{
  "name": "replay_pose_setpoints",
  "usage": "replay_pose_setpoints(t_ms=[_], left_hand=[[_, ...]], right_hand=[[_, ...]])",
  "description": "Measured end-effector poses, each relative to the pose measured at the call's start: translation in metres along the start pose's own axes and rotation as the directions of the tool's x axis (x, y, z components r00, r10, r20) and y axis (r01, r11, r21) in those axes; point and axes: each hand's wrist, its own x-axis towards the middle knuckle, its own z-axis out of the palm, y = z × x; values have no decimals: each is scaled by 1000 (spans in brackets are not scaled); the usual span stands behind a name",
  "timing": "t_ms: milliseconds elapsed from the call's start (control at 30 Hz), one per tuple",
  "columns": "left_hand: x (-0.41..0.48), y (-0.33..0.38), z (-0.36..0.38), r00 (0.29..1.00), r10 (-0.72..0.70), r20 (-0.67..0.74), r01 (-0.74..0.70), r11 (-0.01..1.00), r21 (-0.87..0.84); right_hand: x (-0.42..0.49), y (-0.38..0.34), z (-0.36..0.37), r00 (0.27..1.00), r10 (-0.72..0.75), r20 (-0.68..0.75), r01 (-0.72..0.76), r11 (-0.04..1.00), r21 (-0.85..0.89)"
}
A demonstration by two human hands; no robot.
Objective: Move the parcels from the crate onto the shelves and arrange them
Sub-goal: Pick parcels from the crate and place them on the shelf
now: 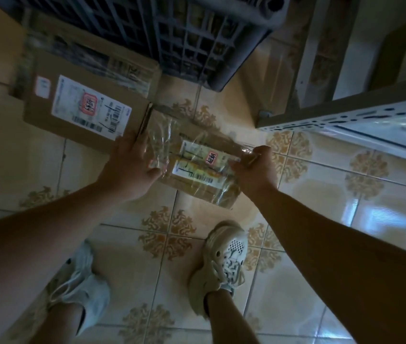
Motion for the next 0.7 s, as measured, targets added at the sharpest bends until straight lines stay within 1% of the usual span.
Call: replay_pose_setpoints(t_ms=[67, 133, 200, 233, 333, 400, 433, 467, 500, 567, 633, 700], left_hand=[[3, 6, -6, 999, -24, -46, 23, 999, -28], [8, 13, -11, 996, -58, -71, 58, 998, -3], [13, 21, -12, 997, -72, -37, 73, 997, 35], [15, 24, -11, 996, -85, -19, 86, 996, 26], [18, 33, -8, 992, -124, -18, 123, 989, -81], [14, 35, -7, 994, -105, -33, 100, 987, -126], [9, 36, -8, 995, -93, -30, 87, 980, -181], [3, 38, -9, 995, -99, -17, 90, 953, -288], [-5, 40, -12, 993, -114, 3, 106, 908, -406], [-26, 46, -26, 991, -126, 34, 124, 823, -554], [-48, 46, -50, 994, -105, 8, 86, 765, -638], [-74, 46, -80, 998, -54, -16, 29, 733, -680]], right_hand=[[-6, 8, -6, 999, -29, -22, 30, 999, 12], [-9, 15, -13, 999, -47, -27, 47, 999, 4], [-11, 19, -19, 999, -51, -15, 51, 998, 21], [-12, 20, -22, 999, -49, -7, 49, 998, 40], [-13, 19, -30, 999, -26, -28, 30, 990, 134], [-16, 15, -34, 998, 27, -60, -12, 969, 245], [-19, 12, -37, 996, 59, -66, -38, 957, 289], [-24, 8, -41, 994, 91, -58, -67, 942, 330], [-30, 3, -45, 992, 119, -41, -96, 927, 363], [-47, -7, -57, 991, 137, -4, -123, 905, 408], [-71, -23, -72, 993, 117, -1, -107, 905, 412], [-97, -42, -84, 995, 99, -16, -83, 902, 424]])
